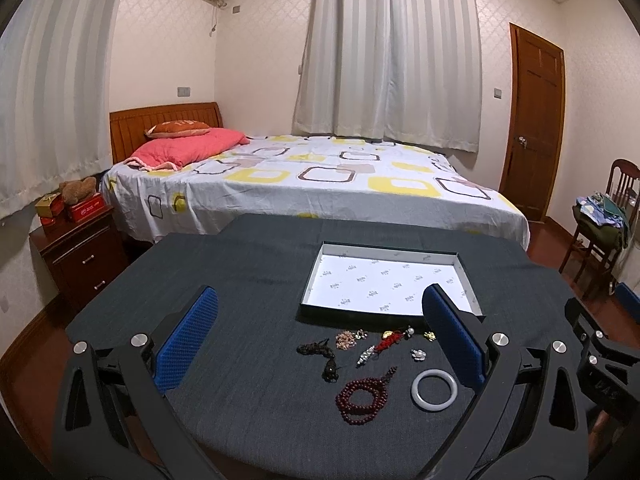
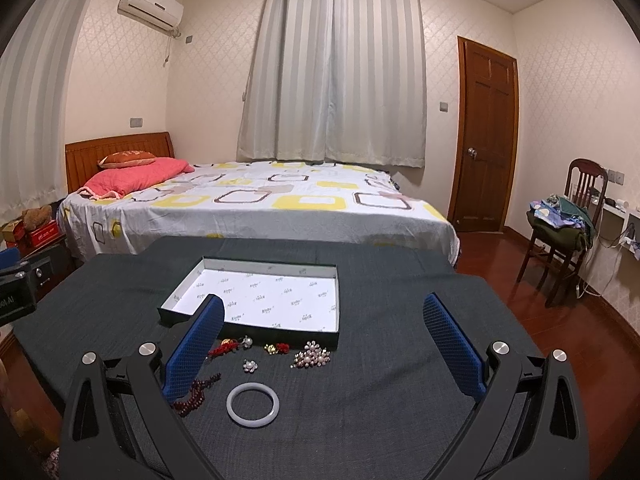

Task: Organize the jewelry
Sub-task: 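Grasp the dark red bead strand with the left gripper while the right gripper reaches toward the white bangle, then carry the bead strand toward the tray with the left gripper while the right gripper grasps the white bangle, then open the left gripper over the tray while the right gripper releases the bangle into it, then grasp the black cord pendant with the left gripper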

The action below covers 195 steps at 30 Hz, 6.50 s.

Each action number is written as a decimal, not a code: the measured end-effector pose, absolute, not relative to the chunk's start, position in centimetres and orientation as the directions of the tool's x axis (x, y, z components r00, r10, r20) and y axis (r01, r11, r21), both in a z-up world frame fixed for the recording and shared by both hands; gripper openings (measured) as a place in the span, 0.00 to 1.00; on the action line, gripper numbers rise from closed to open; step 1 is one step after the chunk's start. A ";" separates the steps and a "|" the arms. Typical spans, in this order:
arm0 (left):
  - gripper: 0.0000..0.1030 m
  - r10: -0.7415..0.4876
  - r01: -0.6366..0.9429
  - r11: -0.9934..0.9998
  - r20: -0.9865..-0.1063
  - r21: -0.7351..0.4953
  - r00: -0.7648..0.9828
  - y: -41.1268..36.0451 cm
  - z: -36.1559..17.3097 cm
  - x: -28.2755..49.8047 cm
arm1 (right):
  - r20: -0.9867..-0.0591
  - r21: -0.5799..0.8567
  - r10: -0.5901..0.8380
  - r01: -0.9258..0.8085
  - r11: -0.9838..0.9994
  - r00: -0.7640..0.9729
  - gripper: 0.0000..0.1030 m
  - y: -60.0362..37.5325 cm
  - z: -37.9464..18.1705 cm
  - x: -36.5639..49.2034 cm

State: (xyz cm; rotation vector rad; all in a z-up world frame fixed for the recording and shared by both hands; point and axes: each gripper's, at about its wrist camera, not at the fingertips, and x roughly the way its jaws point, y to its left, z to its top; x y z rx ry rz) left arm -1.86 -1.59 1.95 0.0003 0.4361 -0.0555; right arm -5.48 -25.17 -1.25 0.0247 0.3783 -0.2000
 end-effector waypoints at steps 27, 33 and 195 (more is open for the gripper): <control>0.95 -0.158 0.234 0.972 -0.770 -0.011 0.618 -5.6 -17.1 7.1 | -0.653 0.032 -0.120 0.185 0.982 0.748 0.94 -27.0 -16.2 1.2; 0.88 -0.160 0.254 0.967 -0.782 -0.003 0.602 -6.1 -18.7 7.5 | -0.667 0.045 -0.112 0.190 0.981 0.736 0.94 -27.3 -16.9 1.4; 0.75 -0.086 0.114 0.993 -0.647 0.002 0.757 -3.9 -12.8 13.1 | -0.560 0.033 -0.054 0.087 0.996 0.827 0.72 -26.6 -14.6 6.0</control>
